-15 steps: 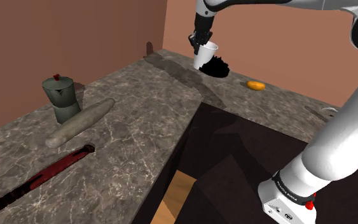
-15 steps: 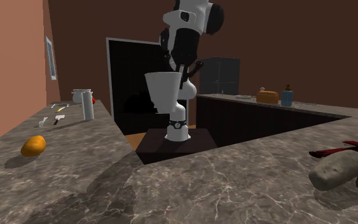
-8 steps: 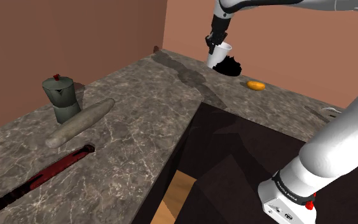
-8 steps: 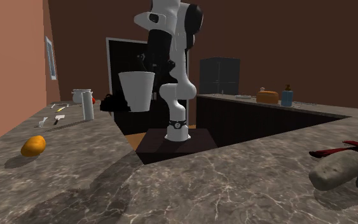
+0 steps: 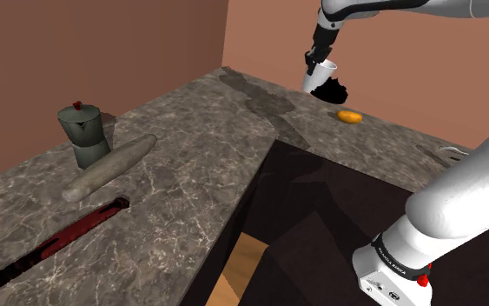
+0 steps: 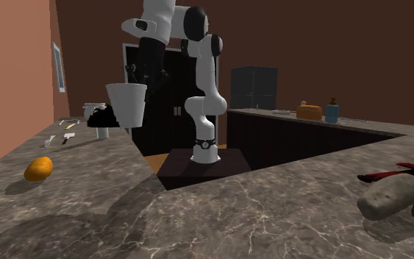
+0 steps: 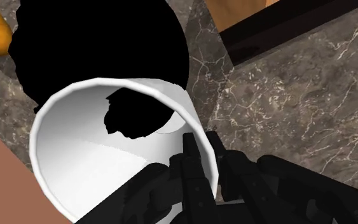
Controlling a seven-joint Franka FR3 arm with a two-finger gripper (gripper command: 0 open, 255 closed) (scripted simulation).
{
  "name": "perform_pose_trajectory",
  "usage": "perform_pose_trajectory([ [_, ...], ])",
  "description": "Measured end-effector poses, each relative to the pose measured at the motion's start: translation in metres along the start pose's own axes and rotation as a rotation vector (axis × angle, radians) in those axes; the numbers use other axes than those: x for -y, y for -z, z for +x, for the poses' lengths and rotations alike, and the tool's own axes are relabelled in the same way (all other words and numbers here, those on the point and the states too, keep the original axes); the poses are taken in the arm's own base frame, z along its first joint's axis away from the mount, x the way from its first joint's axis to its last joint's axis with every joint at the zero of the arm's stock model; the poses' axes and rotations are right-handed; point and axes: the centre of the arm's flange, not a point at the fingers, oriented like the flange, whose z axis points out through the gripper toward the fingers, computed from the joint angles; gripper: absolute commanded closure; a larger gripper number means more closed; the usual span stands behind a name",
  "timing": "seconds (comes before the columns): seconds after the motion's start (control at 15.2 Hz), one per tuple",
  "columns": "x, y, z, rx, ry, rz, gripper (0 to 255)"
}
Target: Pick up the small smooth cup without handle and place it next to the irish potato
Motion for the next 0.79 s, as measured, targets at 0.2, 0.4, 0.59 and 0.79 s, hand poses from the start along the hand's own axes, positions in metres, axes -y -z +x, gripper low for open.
perform_pose_trajectory([
  [0.2,-0.038,-0.006,-0.010,0.000,0.000,0.000,255],
  [0.4,-0.077,-0.012,-0.022,0.001,0.000,0.001,255],
  [0.59,-0.112,-0.019,-0.032,0.001,0.000,0.001,255],
  [0.79,-0.153,-0.025,-0.043,0.000,0.000,0.001,255],
])
